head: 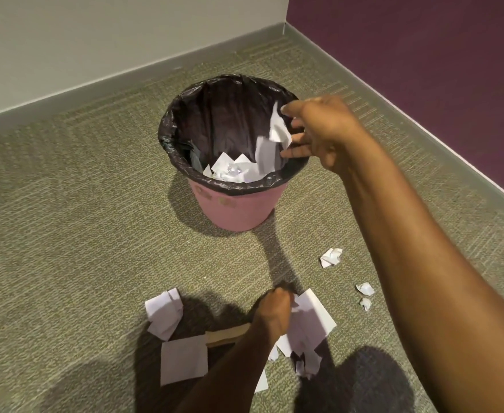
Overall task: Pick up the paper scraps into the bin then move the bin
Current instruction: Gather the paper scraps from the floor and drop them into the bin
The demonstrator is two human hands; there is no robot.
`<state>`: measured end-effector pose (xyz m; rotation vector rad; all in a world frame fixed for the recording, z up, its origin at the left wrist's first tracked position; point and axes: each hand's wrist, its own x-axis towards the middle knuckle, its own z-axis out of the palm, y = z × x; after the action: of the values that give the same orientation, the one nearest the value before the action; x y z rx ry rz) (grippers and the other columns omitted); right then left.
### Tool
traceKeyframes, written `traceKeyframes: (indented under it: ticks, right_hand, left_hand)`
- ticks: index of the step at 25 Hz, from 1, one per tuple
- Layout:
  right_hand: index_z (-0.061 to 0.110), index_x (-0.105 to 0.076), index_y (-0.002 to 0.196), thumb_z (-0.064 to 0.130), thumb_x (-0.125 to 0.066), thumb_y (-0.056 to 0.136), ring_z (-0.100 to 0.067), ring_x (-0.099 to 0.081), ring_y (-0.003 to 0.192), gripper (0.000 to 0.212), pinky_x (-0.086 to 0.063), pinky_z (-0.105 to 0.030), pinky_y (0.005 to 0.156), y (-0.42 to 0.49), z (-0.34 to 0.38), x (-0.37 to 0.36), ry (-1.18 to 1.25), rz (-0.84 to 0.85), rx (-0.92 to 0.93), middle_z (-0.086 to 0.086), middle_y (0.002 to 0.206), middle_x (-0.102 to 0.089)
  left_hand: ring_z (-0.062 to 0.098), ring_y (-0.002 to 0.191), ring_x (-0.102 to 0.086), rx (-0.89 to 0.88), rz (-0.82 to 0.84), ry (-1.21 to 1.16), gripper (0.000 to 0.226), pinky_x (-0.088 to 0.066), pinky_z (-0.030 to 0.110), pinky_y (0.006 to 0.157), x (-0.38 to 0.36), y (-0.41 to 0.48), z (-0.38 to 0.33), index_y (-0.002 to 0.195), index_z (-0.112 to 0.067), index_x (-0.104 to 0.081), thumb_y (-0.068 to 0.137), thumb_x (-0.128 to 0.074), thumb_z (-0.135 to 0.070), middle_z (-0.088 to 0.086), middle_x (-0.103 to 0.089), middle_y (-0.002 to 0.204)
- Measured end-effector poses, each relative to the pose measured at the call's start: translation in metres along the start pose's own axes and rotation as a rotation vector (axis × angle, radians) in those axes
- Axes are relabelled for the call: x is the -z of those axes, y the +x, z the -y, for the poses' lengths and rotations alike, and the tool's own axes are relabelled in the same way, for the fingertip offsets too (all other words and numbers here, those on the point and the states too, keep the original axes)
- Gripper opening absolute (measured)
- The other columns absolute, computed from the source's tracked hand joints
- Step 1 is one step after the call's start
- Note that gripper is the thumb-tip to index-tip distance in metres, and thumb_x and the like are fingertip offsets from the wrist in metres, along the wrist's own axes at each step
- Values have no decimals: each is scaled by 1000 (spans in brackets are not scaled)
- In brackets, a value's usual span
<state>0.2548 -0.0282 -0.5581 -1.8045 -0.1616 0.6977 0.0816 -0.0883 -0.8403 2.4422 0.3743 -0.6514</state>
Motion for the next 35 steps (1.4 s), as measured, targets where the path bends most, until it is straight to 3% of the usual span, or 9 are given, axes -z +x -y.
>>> traceKeyframes:
  ticks: [5, 8, 14, 16, 20, 26, 29, 32, 35]
  right_hand:
    - [-4, -64, 106, 1, -52, 94, -37, -67, 99, 17, -62, -49, 76, 7, -12, 12, 34, -9, 14, -21, 110, -63]
    - [-2, -67, 101, -2, -52, 93, -27, -69, 81, 17, -63, -41, 77, 13, -20, 33, 109, -125, 48, -17, 98, -69]
    - [7, -58, 89, -3, -53, 81, -19, -51, 58, 13, -39, -24, 45, 51, -108, 77, 45, -471, -119, -16, 82, -53]
    - [9, -52, 91, 4, -57, 81, -21, -50, 68, 12, -37, -23, 47, 62, -153, 83, -53, -505, -254, -14, 85, -51]
    - [-6, -60, 100, 19, -65, 86, -34, -66, 91, 28, -53, -36, 75, 63, -236, 81, -436, -423, -443, -22, 100, -65]
    - [2, -57, 121, 27, -69, 78, -38, -61, 112, 51, -50, -33, 82, 55, -282, 62, -790, -129, -422, -25, 130, -56]
    - [8, -59, 120, 36, -66, 65, -38, -61, 108, 62, -54, -40, 90, 64, -313, 65, -846, -104, -453, -24, 125, -58]
    - [11, -57, 122, 31, -66, 79, -43, -48, 123, 48, -46, -47, 101, 44, -305, 57, -933, -112, -454, -23, 132, -46]
    - [4, -53, 126, 21, -64, 88, -44, -41, 127, 43, -42, -51, 105, 40, -311, 56, -959, -193, -468, -23, 137, -39]
  left_hand:
    - [26, 96, -68, -46, -72, -74, 17, -57, 35, 79, 19, 0, -16, 101, -12, -67, 88, -60, -4, 11, -72, 104]
    - [24, 85, -69, -74, -157, -109, 18, -59, 36, 75, 40, -7, -28, 94, -14, -64, 84, -64, 1, 9, -70, 95]
    - [31, 80, -65, -95, -330, -159, 1, -57, 41, 70, 133, -32, -44, 79, -3, -67, 80, -67, -2, 14, -66, 93]
    - [23, 82, -64, -92, -356, -233, 7, -59, 37, 74, 167, -46, -52, 89, -4, -69, 83, -69, -3, 9, -66, 99]
    - [20, 78, -61, -93, -511, -306, 17, -51, 24, 58, 252, -79, -63, 87, -5, -71, 78, -79, -17, 10, -66, 95]
    - [20, 58, -53, 36, -778, -247, 26, -42, 29, 48, 329, -66, -25, 76, 6, -70, 68, -84, -15, 13, -65, 69]
    - [15, 64, -59, 93, -730, -210, 24, -47, 31, 53, 327, -40, -2, 80, 5, -71, 66, -84, -10, 7, -65, 73]
    - [19, 86, -68, 80, -688, -215, 22, -54, 29, 70, 313, -28, 13, 82, -5, -73, 66, -86, -12, 10, -72, 86]
    - [26, 110, -61, 38, -685, -174, 43, -47, 29, 84, 307, -31, 18, 108, -10, -71, 69, -85, -18, 11, -69, 111]
